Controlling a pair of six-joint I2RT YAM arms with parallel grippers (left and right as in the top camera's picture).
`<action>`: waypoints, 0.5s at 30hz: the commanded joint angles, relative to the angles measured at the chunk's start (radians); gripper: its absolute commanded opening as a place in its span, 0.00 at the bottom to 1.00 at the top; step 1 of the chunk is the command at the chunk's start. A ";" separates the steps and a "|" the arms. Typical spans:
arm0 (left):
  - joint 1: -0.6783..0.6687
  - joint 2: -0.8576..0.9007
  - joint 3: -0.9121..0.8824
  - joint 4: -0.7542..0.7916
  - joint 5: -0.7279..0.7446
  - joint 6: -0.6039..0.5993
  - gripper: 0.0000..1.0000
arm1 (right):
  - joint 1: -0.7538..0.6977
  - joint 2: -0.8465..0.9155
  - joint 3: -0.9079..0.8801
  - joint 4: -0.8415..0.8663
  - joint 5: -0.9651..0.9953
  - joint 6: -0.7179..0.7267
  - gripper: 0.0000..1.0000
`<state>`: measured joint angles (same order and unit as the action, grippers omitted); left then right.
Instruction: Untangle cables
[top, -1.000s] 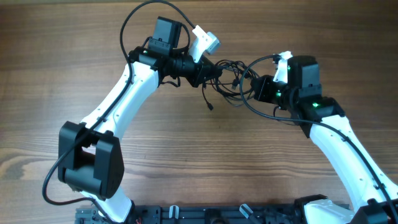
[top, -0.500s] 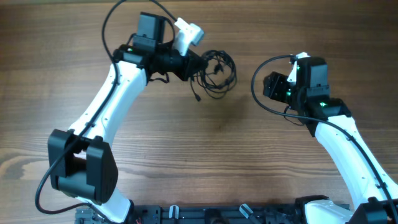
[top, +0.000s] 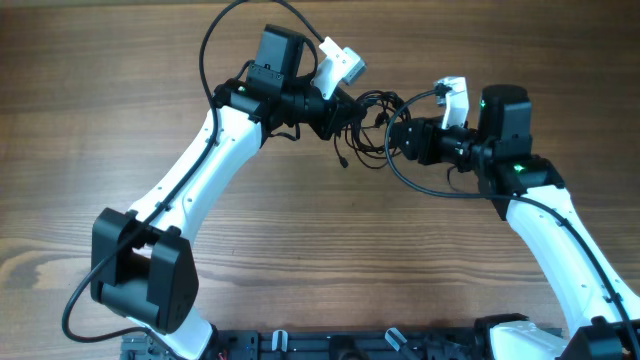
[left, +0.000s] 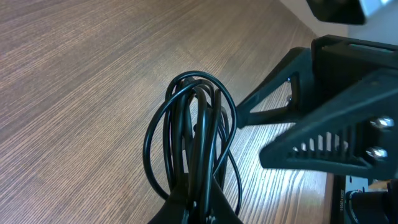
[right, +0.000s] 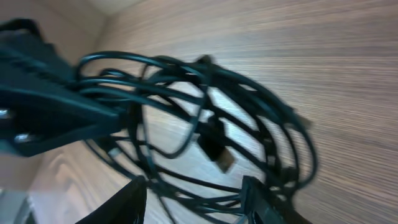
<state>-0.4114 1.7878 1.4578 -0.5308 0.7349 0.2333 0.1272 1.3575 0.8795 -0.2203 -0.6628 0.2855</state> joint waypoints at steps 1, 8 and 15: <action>-0.003 -0.031 0.016 0.007 0.036 -0.010 0.06 | 0.002 0.004 -0.008 0.023 -0.071 0.007 0.55; -0.004 -0.034 0.016 0.008 0.107 -0.014 0.06 | 0.003 0.011 -0.008 0.056 0.036 0.037 0.51; -0.004 -0.034 0.016 0.006 0.134 -0.032 0.06 | 0.004 0.016 -0.008 0.094 0.064 0.058 0.41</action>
<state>-0.4114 1.7874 1.4578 -0.5304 0.8177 0.2199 0.1280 1.3579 0.8791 -0.1520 -0.6224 0.3214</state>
